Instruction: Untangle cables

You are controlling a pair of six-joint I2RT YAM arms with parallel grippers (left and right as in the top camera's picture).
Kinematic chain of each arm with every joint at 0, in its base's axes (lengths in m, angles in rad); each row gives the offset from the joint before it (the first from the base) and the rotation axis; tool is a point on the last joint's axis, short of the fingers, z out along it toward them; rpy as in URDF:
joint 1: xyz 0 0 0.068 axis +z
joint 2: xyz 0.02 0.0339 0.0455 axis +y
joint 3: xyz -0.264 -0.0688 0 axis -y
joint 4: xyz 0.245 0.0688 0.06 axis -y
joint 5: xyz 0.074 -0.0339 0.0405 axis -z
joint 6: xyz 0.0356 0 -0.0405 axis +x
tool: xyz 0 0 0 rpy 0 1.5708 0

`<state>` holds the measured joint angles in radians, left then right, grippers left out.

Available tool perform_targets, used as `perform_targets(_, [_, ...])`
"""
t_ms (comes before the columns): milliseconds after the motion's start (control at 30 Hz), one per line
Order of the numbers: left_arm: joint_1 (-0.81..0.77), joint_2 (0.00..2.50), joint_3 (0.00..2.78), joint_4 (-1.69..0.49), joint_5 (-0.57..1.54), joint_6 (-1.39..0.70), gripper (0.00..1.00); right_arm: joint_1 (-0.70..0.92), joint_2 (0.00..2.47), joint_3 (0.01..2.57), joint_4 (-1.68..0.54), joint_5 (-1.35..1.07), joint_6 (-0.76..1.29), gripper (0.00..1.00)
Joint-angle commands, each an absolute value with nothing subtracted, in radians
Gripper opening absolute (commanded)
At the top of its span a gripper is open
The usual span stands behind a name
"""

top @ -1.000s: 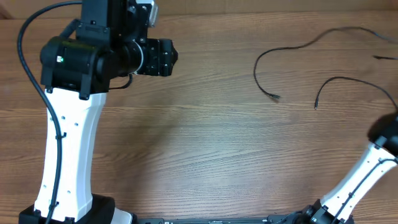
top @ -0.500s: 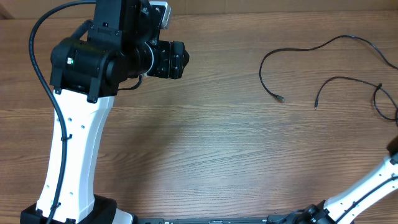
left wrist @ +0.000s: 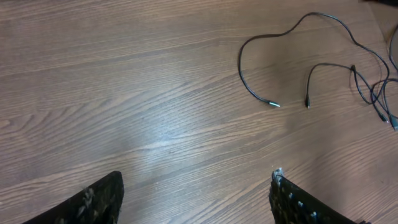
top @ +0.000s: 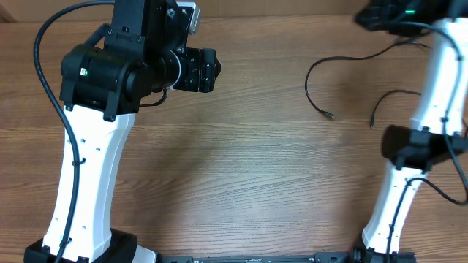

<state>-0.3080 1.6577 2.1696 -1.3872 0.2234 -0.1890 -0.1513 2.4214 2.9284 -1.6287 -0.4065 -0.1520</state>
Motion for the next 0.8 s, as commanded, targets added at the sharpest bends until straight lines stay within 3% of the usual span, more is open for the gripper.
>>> perform_targets(0, [-0.315,1.642,2.168,-1.387,0.21,-0.202,0.75,-0.025,2.405,2.793,-1.588,-0.268,-0.158,0.8])
perform_targets(233, [-0.315,1.642,2.168,-1.416,0.21,-0.186,0.75,0.142,2.405,2.517,-1.404,-0.236,-0.105,0.79])
perform_targets(367, [-0.315,1.642,2.168,-1.418,0.21,-0.187,0.75,0.164,2.405,2.433,-1.357,-0.236,-0.101,0.57])
perform_targets(500, [-0.315,1.642,2.168,-1.417,0.21,-0.187,0.75,0.168,2.405,2.347,-1.31,-0.236,-0.1,0.49])
perform_targets(767, [-0.315,1.642,2.168,-1.417,0.211,-0.187,0.75,0.169,2.405,2.176,-1.211,-0.236,-0.082,0.48])
